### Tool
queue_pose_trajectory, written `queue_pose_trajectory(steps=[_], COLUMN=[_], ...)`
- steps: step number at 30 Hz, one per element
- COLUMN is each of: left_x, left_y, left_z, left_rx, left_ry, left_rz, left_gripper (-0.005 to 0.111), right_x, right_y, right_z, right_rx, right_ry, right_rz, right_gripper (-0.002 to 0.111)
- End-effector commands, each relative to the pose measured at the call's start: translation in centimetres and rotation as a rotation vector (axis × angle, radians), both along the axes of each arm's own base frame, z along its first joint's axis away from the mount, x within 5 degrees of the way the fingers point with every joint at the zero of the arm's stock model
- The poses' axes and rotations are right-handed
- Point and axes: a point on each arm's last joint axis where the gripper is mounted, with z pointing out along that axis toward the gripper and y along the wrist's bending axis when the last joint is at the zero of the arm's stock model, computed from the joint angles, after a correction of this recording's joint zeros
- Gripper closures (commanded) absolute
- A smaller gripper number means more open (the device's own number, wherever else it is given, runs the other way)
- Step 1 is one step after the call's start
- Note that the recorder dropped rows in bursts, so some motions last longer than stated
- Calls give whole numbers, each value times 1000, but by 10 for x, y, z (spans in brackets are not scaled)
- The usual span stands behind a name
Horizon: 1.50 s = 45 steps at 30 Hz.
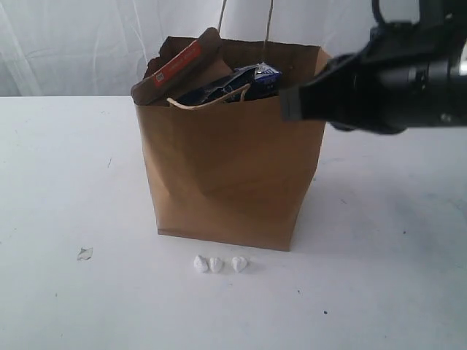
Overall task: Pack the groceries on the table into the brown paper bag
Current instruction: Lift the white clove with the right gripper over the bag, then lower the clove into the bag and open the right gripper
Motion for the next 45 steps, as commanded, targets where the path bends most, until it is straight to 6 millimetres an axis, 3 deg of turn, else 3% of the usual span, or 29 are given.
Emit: queue_pose_trajectory(steps=[1,11,23,40,45], left_x=[0,0,0,0,0], left_y=[0,0,0,0,0], left_z=[0,0,0,0,0], left_rx=[-12,-12,-12,-12,-12], left_ry=[0,0,0,0,0], left_rz=[3,3,3,3,3], left_gripper=[107,107,107,107,107], right_x=[8,44,103,126,126], right_y=[2,15,6,18,18], right_z=[26,42,19,6,6], right_rx=[-37,-141,-243,-276,-283], right_ry=[-76,-102,62,88,91], right_rz=[-4,-35,-163,-146,-143], right_gripper=[105,105,105,104,89])
